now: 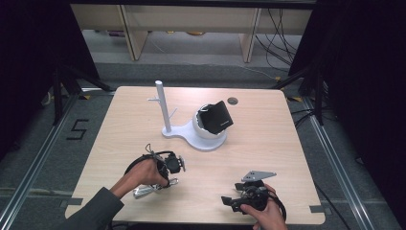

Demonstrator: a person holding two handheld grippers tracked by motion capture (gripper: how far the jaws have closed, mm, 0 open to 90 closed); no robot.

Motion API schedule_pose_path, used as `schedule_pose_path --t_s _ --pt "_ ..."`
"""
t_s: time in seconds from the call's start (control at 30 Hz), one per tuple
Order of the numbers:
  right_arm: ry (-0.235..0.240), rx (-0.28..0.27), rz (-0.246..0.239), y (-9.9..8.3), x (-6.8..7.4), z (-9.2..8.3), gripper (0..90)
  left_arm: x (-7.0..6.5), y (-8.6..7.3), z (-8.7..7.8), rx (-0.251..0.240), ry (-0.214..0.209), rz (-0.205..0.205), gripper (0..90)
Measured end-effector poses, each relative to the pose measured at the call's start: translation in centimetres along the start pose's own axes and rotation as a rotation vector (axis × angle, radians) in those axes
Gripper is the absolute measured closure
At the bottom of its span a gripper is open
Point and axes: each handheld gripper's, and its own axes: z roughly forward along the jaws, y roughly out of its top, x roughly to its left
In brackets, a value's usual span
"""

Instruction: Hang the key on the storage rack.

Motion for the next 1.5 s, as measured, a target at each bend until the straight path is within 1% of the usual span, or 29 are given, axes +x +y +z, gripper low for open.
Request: schedule_pose_path --t_s 0.07,0.1,0.13,0.2,0.23,0.27,0.3,0.33,0.37,0.4,0.43,0.47,0.5,0.53,0.7,0.87,0.9,0.93,0.97,1.0,1.13,1.2,1.23,1.3,1.33,1.37,1.43,1.47,1.5 --pt "0.005 -0.004 -0.001 0.0 -0.1 0.1 21.7 -0.1 -0.1 0.0 -0.009 -0.006 -0.004 75.1" --pt "0.001 -0.002 -0.002 0.0 -0.1 0.0 21.8 0.0 -0.2 0.0 -0.014 -0.004 0.003 75.2" --pt "0.007 -0.002 0.002 0.0 0.0 0.0 21.8 0.2 -0.2 0.0 -0.015 -0.002 0.02 75.2" --pt "-0.003 -0.002 0.0 0.0 0.0 0.0 21.9 0.2 -0.3 0.0 -0.017 -0.024 0.004 75.2" --pt "0.006 -0.003 -0.001 0.0 -0.1 0.0 21.9 0.4 -0.4 -0.1 -0.021 -0.013 0.017 75.2" --pt "0.0 -0.007 0.0 0.0 -0.1 0.0 22.0 0.4 -0.5 0.0 -0.026 -0.017 0.002 75.2" --pt "0.001 -0.008 -0.001 0.0 -0.1 0.0 22.0 0.6 -0.5 -0.1 -0.029 -0.012 0.015 75.2" --pt "0.001 -0.006 -0.001 0.0 -0.1 0.0 22.1 0.6 -0.6 -0.1 -0.033 -0.014 0.009 75.2" --pt "0.004 -0.004 -0.002 0.0 -0.2 0.0 22.0 0.6 -0.8 -0.1 -0.034 -0.025 -0.008 75.2" --pt "0.004 -0.004 -0.002 0.0 -0.2 0.0 22.0 0.7 -0.8 -0.3 -0.039 -0.028 -0.007 75.2" --pt "0.005 -0.005 0.0 0.0 -0.2 0.0 22.0 0.7 -1.0 -0.4 -0.051 -0.022 -0.014 75.2" --pt "0.0 -0.007 0.001 0.0 -0.1 0.0 22.0 0.8 -1.1 -0.6 -0.045 -0.022 -0.007 75.2" --pt "0.007 -0.005 -0.001 0.0 -0.1 0.0 22.0 0.8 -1.3 -0.9 -0.058 -0.022 -0.027 75.2" --pt "0.007 -0.005 -0.001 0.0 -0.1 0.0 22.0 0.9 -1.3 -1.1 -0.062 -0.015 -0.021 75.2" --pt "0.001 -0.006 -0.001 0.0 -0.1 0.0 22.0 1.5 -2.0 -3.2 -0.101 0.006 -0.03 75.2" --pt "-0.007 -0.012 0.004 0.0 -0.2 -0.1 22.0 2.2 -2.8 -5.4 -0.149 0.031 -0.057 75.2" --pt "0.001 -0.005 0.004 0.0 -0.3 -0.1 22.0 2.4 -3.0 -5.8 -0.154 0.029 -0.065 75.2" --pt "0.004 0.001 0.032 0.0 -0.1 -0.2 22.1 2.6 -3.1 -6.2 -0.153 0.035 -0.065 75.2" --pt "-0.003 -0.009 0.009 0.0 -0.3 -0.2 22.0 2.7 -3.3 -6.5 -0.157 0.043 -0.073 75.2" --pt "-0.001 -0.011 0.006 0.0 -0.4 -0.2 22.0 2.8 -3.4 -6.8 -0.158 0.043 -0.075 75.2" --pt "-0.001 -0.011 0.009 0.0 -0.4 -0.2 22.0 3.5 -3.9 -8.3 -0.187 0.056 -0.098 75.2" --pt "0.001 -0.01 0.006 0.0 -0.4 -0.2 22.0 3.8 -4.1 -9.0 -0.202 0.055 -0.109 75.2" --pt "0.003 -0.012 0.007 0.0 -0.4 -0.2 22.0 3.9 -4.2 -9.3 -0.203 0.053 -0.114 75.2" --pt "-0.005 -0.018 0.01 0.1 -0.4 -0.2 22.0 4.3 -4.4 -10.0 -0.208 0.07 -0.124 75.2" --pt "-0.005 -0.012 0.017 0.1 -0.5 -0.3 22.0 4.4 -4.4 -10.4 -0.206 0.066 -0.128 75.2" --pt "-0.007 -0.014 0.017 0.0 -0.5 -0.3 22.0 4.5 -4.5 -10.8 -0.212 0.075 -0.132 75.2" --pt "-0.005 -0.016 0.016 0.1 -0.4 -0.3 22.0 4.8 -4.6 -11.5 -0.214 0.074 -0.142 75.2" --pt "-0.004 -0.009 0.022 0.1 -0.4 -0.3 22.0 5.1 -4.7 -11.9 -0.221 0.081 -0.147 75.2" --pt "-0.004 -0.012 0.016 0.1 -0.4 -0.3 22.0 5.3 -4.7 -12.2 -0.225 0.079 -0.152 75.2"
